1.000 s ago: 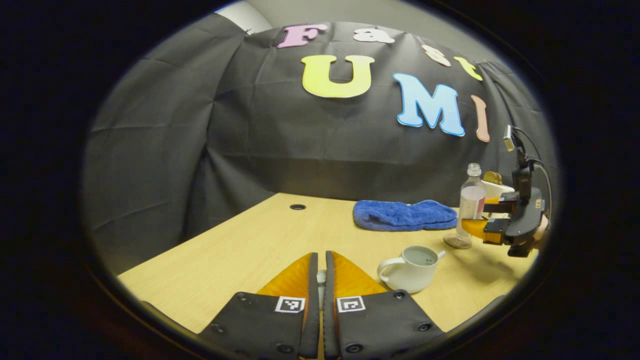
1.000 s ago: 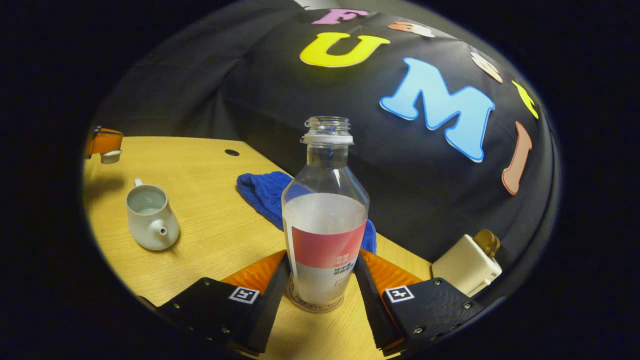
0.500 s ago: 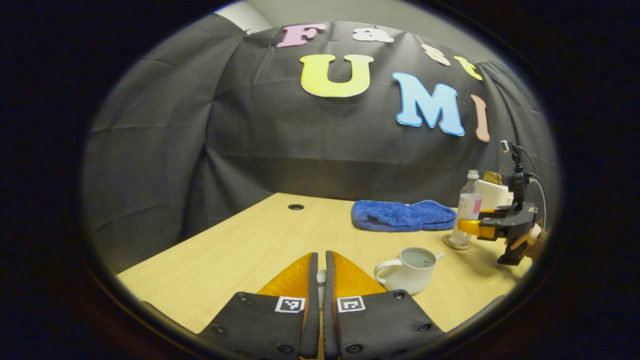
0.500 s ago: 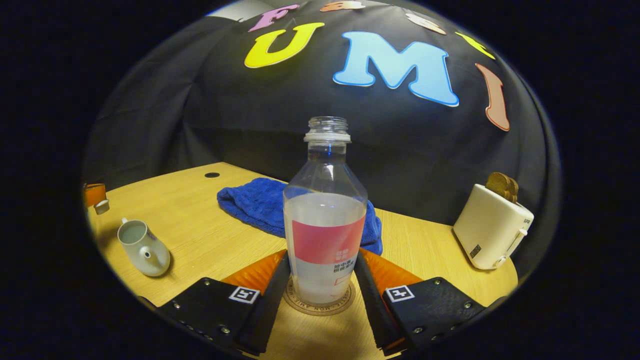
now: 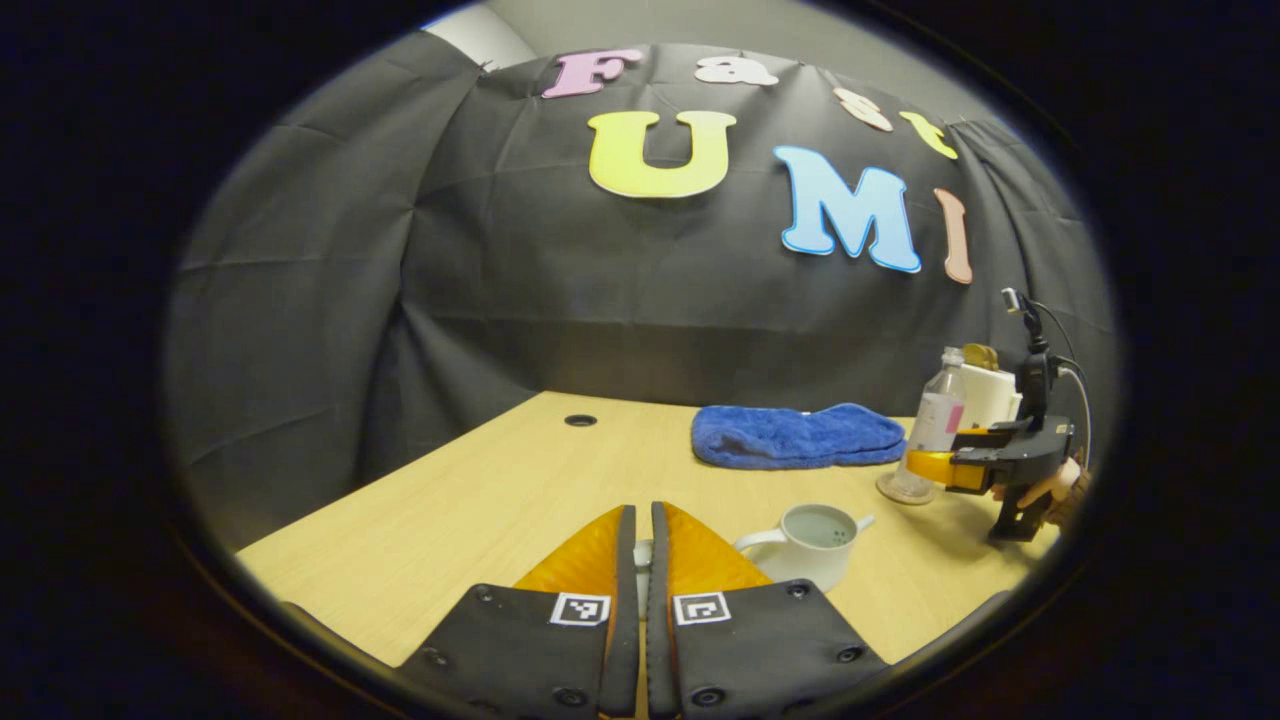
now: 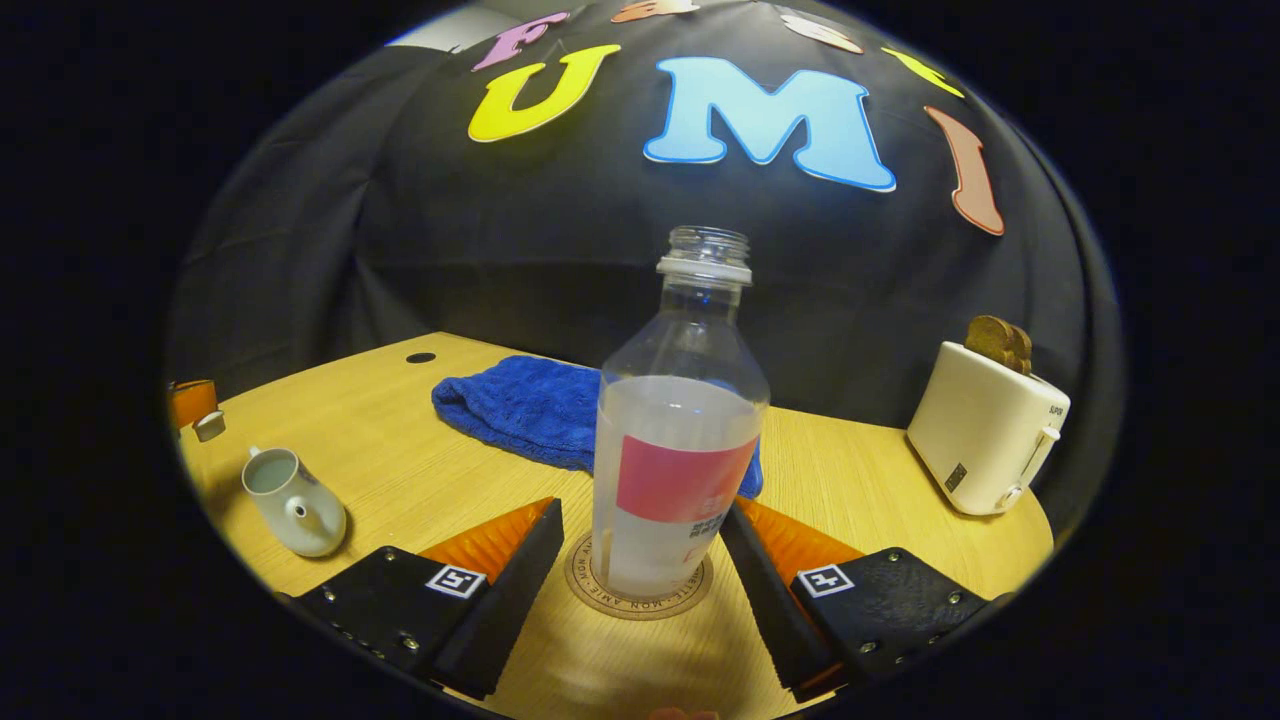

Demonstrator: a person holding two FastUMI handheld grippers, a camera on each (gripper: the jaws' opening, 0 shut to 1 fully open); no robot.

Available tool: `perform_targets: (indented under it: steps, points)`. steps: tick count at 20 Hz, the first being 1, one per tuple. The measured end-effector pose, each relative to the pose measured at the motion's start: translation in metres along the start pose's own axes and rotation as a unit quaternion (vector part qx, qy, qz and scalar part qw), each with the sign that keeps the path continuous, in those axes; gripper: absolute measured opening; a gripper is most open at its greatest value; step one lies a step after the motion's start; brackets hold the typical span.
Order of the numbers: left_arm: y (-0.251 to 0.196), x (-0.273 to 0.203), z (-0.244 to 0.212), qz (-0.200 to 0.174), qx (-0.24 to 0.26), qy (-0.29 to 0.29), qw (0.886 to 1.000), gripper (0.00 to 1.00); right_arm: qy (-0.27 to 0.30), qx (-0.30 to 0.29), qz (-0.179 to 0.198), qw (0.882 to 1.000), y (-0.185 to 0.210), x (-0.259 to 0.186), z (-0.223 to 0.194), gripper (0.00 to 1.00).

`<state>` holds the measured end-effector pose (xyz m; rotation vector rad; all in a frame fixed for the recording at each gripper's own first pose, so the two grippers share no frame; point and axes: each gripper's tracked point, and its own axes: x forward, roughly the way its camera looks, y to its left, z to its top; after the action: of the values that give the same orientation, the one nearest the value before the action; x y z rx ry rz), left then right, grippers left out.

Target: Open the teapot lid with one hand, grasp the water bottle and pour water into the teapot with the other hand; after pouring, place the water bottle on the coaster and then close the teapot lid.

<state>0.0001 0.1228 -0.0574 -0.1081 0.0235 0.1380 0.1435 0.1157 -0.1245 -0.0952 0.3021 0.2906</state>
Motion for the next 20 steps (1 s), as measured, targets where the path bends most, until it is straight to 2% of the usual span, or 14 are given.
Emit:
perform_targets:
  steps: [11,20]
  points:
    - [-0.071,0.028,0.036,-0.071,0.013,-0.028,0.997,0.10,-0.035,0.029,-0.018,0.999,-0.023,-0.050,0.004,0.98]
    - [-0.112,0.040,0.012,-0.099,0.019,-0.008,0.995,0.10,-0.055,0.048,-0.011,0.997,-0.024,-0.080,0.007,0.97]
